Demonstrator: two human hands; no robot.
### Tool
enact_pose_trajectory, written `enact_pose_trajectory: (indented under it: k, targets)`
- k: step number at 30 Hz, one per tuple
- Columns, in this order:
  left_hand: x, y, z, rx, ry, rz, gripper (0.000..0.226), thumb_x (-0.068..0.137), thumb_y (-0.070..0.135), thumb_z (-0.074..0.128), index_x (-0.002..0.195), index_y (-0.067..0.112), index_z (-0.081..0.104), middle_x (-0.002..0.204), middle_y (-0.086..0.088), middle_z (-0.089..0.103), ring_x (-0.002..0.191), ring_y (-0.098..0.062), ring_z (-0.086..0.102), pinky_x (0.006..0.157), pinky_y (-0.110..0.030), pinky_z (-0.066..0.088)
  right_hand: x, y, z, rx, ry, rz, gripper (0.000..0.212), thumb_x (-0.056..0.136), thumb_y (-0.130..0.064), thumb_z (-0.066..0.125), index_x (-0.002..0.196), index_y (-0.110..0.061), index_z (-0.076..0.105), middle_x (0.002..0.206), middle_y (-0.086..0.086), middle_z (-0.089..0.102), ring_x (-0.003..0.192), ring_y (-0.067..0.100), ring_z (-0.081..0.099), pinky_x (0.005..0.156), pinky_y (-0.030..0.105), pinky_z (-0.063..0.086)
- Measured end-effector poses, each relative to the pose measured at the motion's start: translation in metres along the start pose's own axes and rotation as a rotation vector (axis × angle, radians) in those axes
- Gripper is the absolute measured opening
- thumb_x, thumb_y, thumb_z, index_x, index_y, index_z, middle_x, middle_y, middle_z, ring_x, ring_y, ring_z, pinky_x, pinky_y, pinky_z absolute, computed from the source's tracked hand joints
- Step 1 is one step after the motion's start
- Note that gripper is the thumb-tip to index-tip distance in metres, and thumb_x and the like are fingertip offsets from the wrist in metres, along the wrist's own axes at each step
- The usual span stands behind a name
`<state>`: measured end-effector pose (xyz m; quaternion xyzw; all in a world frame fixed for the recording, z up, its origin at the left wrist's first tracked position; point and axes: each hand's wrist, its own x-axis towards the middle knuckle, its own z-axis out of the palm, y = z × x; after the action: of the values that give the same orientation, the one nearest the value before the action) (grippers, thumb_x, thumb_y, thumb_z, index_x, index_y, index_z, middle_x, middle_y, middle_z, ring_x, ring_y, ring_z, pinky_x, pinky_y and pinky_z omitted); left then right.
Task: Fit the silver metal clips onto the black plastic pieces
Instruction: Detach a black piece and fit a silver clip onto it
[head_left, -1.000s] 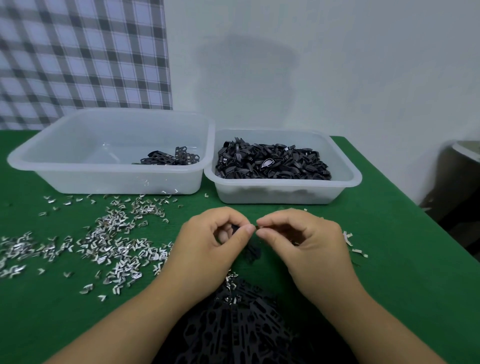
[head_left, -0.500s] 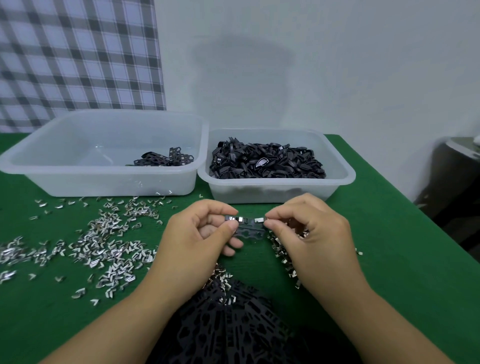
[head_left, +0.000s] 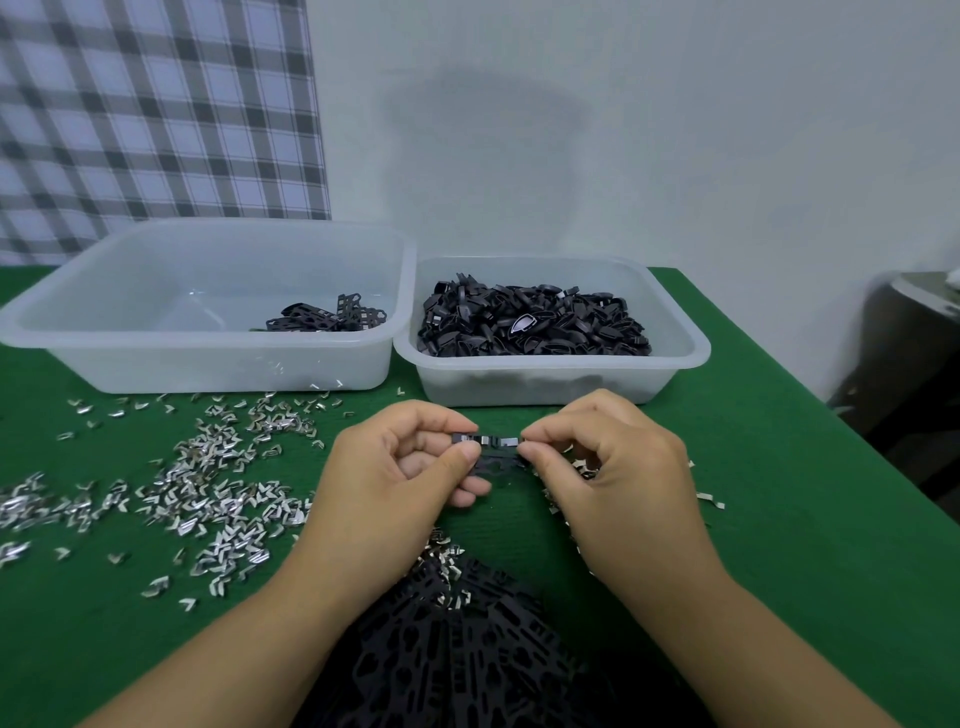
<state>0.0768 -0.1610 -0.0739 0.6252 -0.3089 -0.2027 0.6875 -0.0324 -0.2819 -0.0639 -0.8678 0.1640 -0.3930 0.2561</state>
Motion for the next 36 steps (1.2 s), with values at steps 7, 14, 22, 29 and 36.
enact_pose_trajectory:
  k: [7, 14, 22, 29, 36]
  targets:
    - [0.0004, -0.0004, -0.0004, 0.007, 0.008, -0.003, 0.015, 0.080, -0.002, 0.066, 0.082, 0.012, 0.069, 0.065, -0.009, 0.069, 0.059, -0.019, 0.071, 0.055, -0.019, 0.055, 0.0004, 0.0007, -0.0001, 0.009, -0.016, 0.031, 0.006, 0.074, -0.011, 0.076, 0.074, -0.017, 0.072, 0.072, -0.010, 0.060, 0.067, 0.006, 0.053, 0.063, 0.022, 0.044]
    - [0.0001, -0.0005, -0.0009, 0.025, 0.013, 0.002, 0.014, 0.080, -0.002, 0.067, 0.083, 0.012, 0.068, 0.066, -0.010, 0.070, 0.059, -0.019, 0.071, 0.055, -0.019, 0.055, 0.0002, -0.0008, -0.0011, 0.038, -0.006, 0.040, 0.006, 0.073, -0.011, 0.077, 0.074, -0.016, 0.073, 0.072, -0.010, 0.061, 0.067, 0.005, 0.054, 0.064, 0.022, 0.046]
    - [-0.0006, 0.0004, -0.0006, 0.025, 0.010, 0.003, 0.014, 0.080, -0.003, 0.066, 0.083, 0.011, 0.068, 0.066, -0.010, 0.070, 0.059, -0.020, 0.071, 0.056, -0.019, 0.056, 0.0005, -0.0002, -0.0004, 0.051, -0.015, 0.033, 0.008, 0.072, -0.010, 0.077, 0.074, -0.017, 0.073, 0.072, -0.011, 0.061, 0.068, 0.005, 0.056, 0.064, 0.021, 0.046]
    - [-0.0010, -0.0001, -0.0009, 0.028, 0.009, 0.000, 0.014, 0.080, -0.001, 0.067, 0.082, 0.013, 0.069, 0.068, -0.013, 0.069, 0.060, -0.021, 0.071, 0.055, -0.020, 0.056, 0.0006, 0.0006, -0.0005, 0.026, 0.010, 0.005, 0.009, 0.072, -0.009, 0.077, 0.073, -0.017, 0.073, 0.072, -0.010, 0.061, 0.069, 0.007, 0.057, 0.064, 0.022, 0.046]
    - [-0.0011, 0.0002, -0.0006, 0.025, 0.003, -0.012, 0.016, 0.080, -0.001, 0.068, 0.080, 0.016, 0.070, 0.068, -0.013, 0.070, 0.060, -0.022, 0.072, 0.056, -0.021, 0.056, 0.0008, 0.0006, -0.0010, 0.044, -0.012, 0.008, 0.008, 0.072, -0.010, 0.077, 0.074, -0.016, 0.074, 0.073, -0.010, 0.062, 0.072, 0.006, 0.058, 0.066, 0.022, 0.047]
